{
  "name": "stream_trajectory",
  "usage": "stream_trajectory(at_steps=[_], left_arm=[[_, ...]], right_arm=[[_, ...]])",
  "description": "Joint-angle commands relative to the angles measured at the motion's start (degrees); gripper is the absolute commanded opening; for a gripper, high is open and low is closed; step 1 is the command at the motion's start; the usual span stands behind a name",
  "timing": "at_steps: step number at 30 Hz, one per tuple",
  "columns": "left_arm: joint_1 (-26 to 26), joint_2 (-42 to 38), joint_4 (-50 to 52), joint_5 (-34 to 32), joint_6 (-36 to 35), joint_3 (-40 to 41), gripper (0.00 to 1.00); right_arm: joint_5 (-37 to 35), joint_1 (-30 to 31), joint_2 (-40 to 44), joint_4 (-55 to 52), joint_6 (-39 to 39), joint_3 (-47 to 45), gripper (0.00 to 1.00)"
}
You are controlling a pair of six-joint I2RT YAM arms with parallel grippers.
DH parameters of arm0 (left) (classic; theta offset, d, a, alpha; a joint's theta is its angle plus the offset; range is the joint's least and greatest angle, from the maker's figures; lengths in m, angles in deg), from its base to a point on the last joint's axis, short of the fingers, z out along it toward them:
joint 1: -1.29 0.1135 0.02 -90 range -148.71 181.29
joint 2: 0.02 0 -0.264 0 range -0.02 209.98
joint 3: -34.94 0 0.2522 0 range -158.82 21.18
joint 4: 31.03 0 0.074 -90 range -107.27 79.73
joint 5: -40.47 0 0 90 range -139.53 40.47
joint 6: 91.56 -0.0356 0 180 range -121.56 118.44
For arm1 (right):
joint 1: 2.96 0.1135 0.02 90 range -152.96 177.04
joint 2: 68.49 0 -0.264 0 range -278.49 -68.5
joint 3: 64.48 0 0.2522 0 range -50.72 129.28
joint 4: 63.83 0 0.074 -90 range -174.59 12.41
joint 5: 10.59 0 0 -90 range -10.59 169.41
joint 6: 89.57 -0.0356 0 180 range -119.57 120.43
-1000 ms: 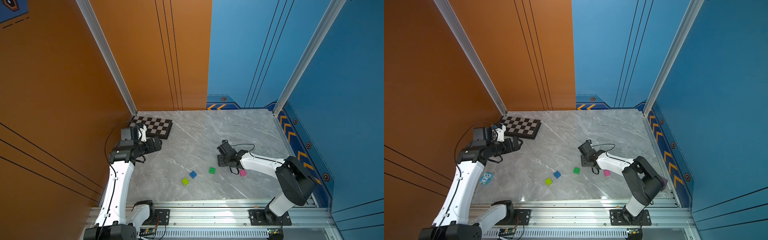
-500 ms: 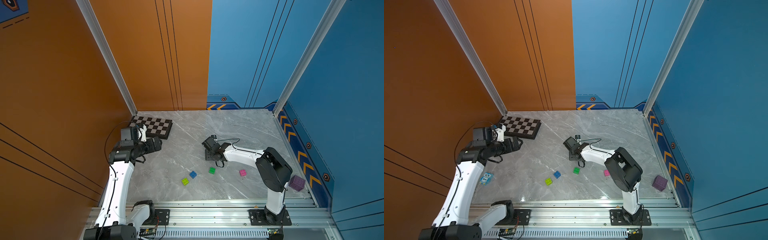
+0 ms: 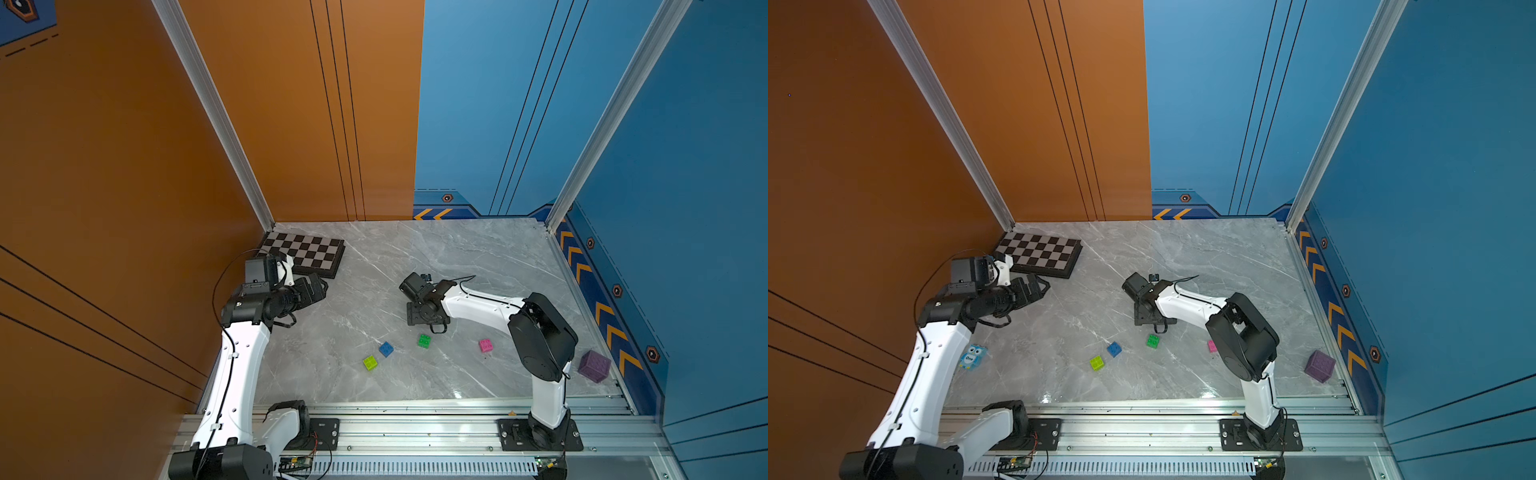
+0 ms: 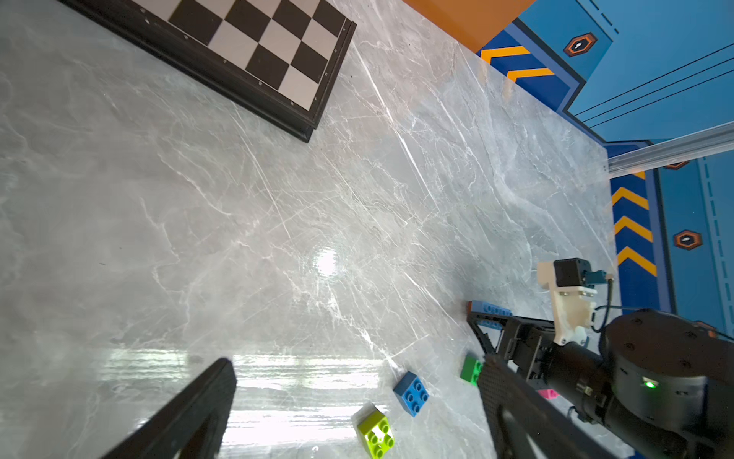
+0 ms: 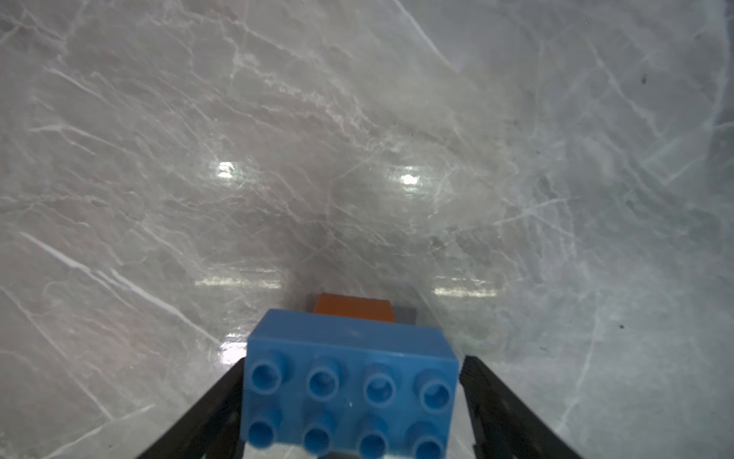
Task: Assemble the letter v with lego
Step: Assemble the lego brick with the lego brick, then pick up the lego brick from the center of the board.
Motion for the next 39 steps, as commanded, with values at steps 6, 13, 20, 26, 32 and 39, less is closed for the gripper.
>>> stream_trajectory(at_steps=[6, 13, 20, 26, 32, 39], left_arm=[[-19.03, 1.05, -9.11, -3.01, 15.65, 5.40, 0.98], [-29.87, 12.45, -21.47, 0.96, 19.22, 6.84, 0.97], [-35.78, 23.56, -47.94, 9.94, 24.80, 11.68, 0.84], [-38.95, 29.84, -49.94, 9.57, 21.10, 10.31, 0.81], [-38.85, 36.06, -52.27, 11.79, 20.19, 9.53, 0.78], [-38.96, 39.83, -53.46, 12.52, 18.74, 8.01, 0.77]], right_arm=[[2.04, -0.53, 10.84, -4.47, 0.94, -1.39, 0.88], [2.05, -10.92, 36.30, -5.78, -1.57, -24.87, 0.83], [6.86, -22.11, 45.30, -7.79, 2.25, -36.45, 0.80], [11.71, -26.93, 41.76, -5.15, 7.39, -37.78, 0.77], [17.63, -28.16, 36.42, -0.39, 10.52, -37.48, 0.70], [17.83, -28.05, 34.83, 2.28, 11.00, -37.92, 0.67]])
